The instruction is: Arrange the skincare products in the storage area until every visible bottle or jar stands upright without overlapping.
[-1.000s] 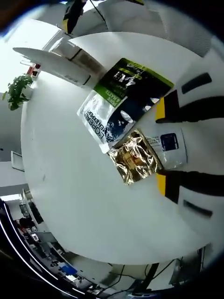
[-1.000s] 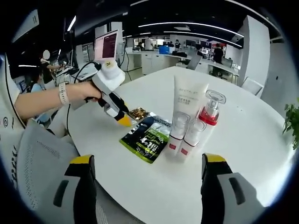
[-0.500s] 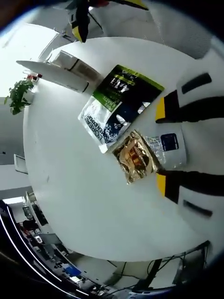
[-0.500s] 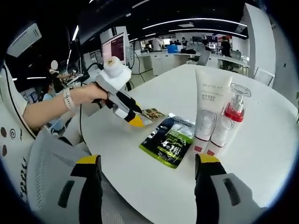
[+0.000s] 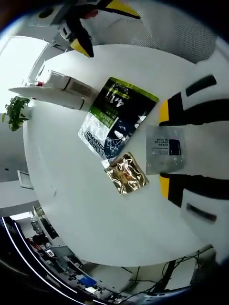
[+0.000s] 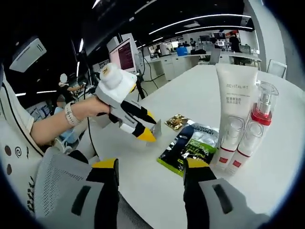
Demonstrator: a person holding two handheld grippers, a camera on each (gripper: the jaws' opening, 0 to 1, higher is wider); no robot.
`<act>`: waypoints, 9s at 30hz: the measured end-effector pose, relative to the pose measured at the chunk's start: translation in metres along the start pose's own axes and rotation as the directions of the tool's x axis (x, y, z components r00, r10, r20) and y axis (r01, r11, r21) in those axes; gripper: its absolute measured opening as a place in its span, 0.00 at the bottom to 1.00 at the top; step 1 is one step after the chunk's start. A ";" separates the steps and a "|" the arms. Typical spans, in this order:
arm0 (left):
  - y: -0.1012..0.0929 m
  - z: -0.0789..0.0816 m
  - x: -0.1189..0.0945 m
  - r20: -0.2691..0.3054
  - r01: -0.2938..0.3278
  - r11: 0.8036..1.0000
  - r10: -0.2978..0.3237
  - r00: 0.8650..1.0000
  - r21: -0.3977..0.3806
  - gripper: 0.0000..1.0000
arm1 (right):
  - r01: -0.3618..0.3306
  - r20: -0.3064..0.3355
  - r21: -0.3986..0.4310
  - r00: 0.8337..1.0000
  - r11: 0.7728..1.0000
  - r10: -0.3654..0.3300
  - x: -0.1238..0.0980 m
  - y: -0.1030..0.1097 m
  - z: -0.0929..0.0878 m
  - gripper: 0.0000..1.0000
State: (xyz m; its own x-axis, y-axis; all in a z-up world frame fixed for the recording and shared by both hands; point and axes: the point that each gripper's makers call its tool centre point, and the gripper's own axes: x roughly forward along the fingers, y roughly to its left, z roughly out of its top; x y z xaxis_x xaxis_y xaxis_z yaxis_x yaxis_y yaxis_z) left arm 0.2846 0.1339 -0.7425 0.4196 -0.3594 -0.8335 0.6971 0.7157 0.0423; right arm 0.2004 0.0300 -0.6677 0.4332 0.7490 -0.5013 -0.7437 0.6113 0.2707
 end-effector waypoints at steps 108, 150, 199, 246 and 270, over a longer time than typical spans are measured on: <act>-0.077 0.025 -0.064 0.275 0.052 0.911 -0.178 0.945 0.409 0.41 | -0.182 0.018 0.297 0.983 0.937 0.185 0.060 0.018 -0.002 0.01; -0.053 0.015 -0.088 0.559 0.518 0.853 -0.401 0.726 -0.060 0.00 | -0.362 0.131 0.340 0.932 0.868 0.337 0.057 0.045 0.000 0.01; -0.016 -0.009 0.006 0.063 0.346 0.930 -0.356 0.932 0.125 0.00 | -0.074 -0.146 -0.391 0.989 0.917 0.018 0.124 0.001 -0.025 0.12; -0.015 -0.014 0.013 -0.003 0.229 0.926 -0.239 0.971 0.300 0.07 | -0.030 -0.167 -0.338 0.985 0.941 -0.029 0.138 -0.005 -0.034 0.14; -0.025 -0.013 0.016 0.024 0.231 0.923 -0.251 0.968 0.309 0.00 | -0.026 -0.156 -0.344 0.987 0.939 -0.030 0.108 0.003 -0.021 0.21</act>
State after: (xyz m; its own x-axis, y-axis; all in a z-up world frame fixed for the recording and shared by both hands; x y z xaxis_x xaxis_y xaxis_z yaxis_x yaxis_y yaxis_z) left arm 0.2664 0.1180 -0.7641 0.2453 -0.5415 -0.8041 0.9197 0.3924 0.0163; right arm 0.2344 0.1073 -0.7388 0.3707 0.6810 -0.6315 -0.8843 0.4667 -0.0157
